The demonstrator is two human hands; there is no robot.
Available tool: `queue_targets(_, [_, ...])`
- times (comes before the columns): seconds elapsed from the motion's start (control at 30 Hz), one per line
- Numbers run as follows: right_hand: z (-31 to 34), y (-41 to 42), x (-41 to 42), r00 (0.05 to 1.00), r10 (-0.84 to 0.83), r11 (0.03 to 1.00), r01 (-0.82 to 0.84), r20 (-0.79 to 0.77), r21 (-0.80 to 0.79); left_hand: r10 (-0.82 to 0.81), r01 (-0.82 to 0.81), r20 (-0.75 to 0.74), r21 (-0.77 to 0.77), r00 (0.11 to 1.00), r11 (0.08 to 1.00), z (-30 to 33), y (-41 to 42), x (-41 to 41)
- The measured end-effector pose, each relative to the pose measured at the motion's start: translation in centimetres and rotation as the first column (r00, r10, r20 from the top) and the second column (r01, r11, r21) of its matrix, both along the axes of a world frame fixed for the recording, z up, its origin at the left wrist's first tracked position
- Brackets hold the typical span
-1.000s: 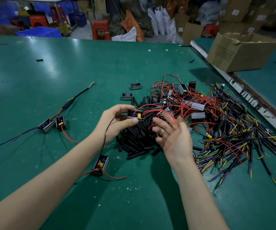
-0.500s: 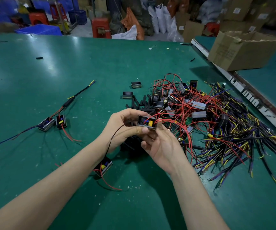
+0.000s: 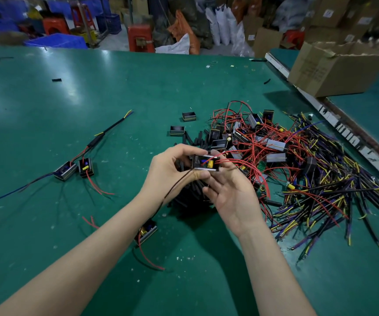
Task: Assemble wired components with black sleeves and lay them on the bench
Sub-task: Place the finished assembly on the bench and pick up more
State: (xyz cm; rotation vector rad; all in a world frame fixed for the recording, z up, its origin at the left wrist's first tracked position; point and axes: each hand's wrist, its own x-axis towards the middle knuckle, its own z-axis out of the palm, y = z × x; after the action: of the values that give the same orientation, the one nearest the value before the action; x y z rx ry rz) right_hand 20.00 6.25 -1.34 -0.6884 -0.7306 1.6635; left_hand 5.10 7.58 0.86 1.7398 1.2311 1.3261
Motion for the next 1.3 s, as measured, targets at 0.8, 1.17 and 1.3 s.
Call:
queue_targets(0.8, [-0.6,-0.3,0.5,0.951,-0.016,1.0,0.017,0.309,-0.001,-0.076,0.179,-0.393,0.234,0.917,0.956,0.1,-0.3,-0.7])
queue_targets(1.17, [-0.9,-0.8,-1.1,0.952,-0.107,0.994,0.112,0.287,-0.003,-0.072,0.171,-0.443,0.187,0.894,0.967,0.1,-0.7,-1.2])
queue_targets(1.3, [-0.3,-0.6,-0.7,0.956,-0.061,0.998,0.066,0.288,-0.01,-0.021,0.064,-0.334,0.119,0.942,0.991,-0.5,-1.1,-1.1])
